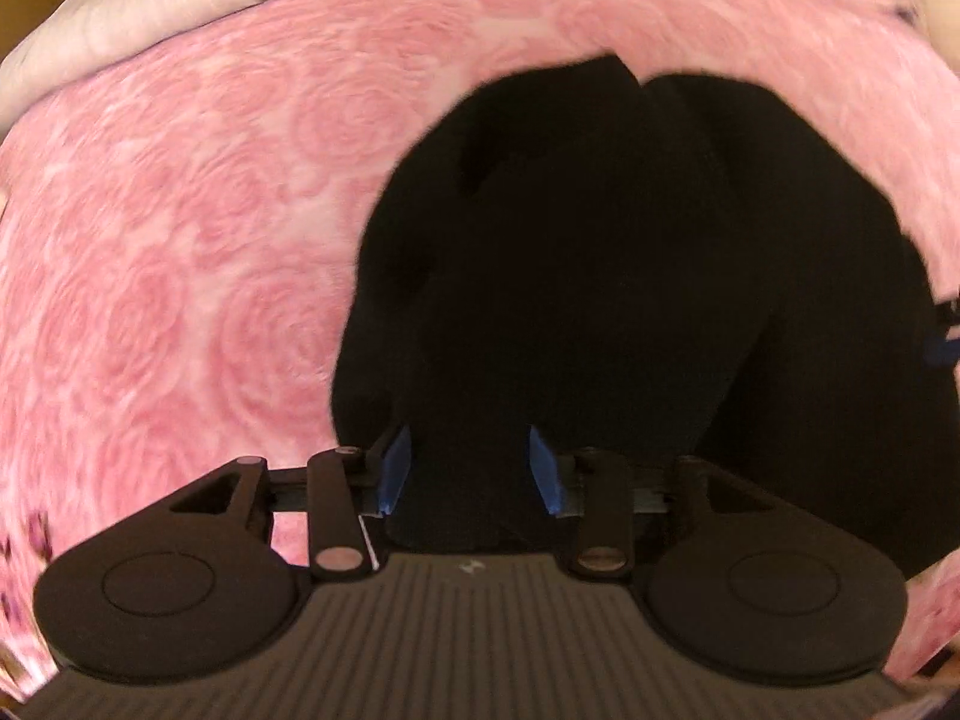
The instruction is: Fold clothes
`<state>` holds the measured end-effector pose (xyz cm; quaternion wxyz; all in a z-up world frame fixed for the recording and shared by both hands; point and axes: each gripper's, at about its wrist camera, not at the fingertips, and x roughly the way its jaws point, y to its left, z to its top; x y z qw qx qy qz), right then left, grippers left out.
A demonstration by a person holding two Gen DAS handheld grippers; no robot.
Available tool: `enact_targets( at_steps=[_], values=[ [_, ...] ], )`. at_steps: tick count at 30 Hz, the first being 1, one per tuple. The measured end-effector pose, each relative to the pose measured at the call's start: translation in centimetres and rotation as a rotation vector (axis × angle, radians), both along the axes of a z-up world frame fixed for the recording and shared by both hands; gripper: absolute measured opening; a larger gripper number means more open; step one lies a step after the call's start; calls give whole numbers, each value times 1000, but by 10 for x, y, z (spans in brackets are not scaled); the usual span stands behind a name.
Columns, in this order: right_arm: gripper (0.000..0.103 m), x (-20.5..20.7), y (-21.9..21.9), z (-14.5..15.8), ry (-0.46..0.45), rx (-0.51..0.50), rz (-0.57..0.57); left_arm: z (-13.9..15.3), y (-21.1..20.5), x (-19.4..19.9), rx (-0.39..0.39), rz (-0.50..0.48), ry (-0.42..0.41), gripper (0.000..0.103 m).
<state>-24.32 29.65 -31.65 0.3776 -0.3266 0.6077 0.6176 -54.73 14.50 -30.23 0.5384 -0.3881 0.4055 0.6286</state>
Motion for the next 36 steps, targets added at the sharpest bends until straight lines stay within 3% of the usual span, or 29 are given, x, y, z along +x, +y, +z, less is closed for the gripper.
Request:
enact_targets(
  at_steps=[5, 7, 8, 9, 10, 12, 15, 19, 22, 24, 25, 27, 29, 30, 31, 33, 36],
  values=[
    [58, -10, 1, -7, 9, 13, -25, -22, 10, 3, -31, -56, -5, 42],
    [58, -18, 1, -6, -12, 40, 19, -27, 13, 3, -39, -80, -42, 34],
    [57, -24, 1, -5, -26, 57, 52, -29, 14, 1, -41, -86, -71, 23],
    [44, -30, 0, -3, -57, 74, 99, -30, 15, -1, -42, -90, -108, 13],
    [20, -36, -1, -3, -97, 91, 148, -30, 17, -3, -46, -91, -139, 9],
    [9, -39, -1, -1, -116, 89, 197, -25, 19, -8, -56, -94, -185, 2],
    [7, -38, 9, 11, -93, 37, 218, -4, 26, -26, -62, -62, -333, 2],
    [6, -42, 46, 66, 54, 48, 210, 58, 58, -66, 68, -41, -517, 1],
    [6, -50, 95, 121, 177, 150, 168, 109, 115, -106, 227, -56, -555, 1],
    [6, -58, 141, 154, 248, 254, 105, 141, 167, -138, 376, -8, -541, 0],
    [6, -60, 165, 167, 281, 294, 40, 154, 189, -153, 458, 40, -535, 0],
    [8, -57, 213, 178, 351, 319, -202, 177, 230, -183, 590, 184, -508, 0],
    [26, -49, 244, 180, 351, 297, -457, 190, 257, -203, 629, 304, -467, 0],
    [48, -46, 249, 183, 334, 314, -507, 189, 262, -207, 620, 307, -479, 1],
    [59, -44, 251, 188, 326, 345, -508, 181, 259, -208, 593, 297, -472, 4],
    [59, -42, 243, 189, 296, 384, -421, 160, 244, -206, 524, 270, -437, 17],
    [59, -36, 211, 159, 142, 315, -299, 99, 203, -190, 324, 267, -352, 17]
  ],
)
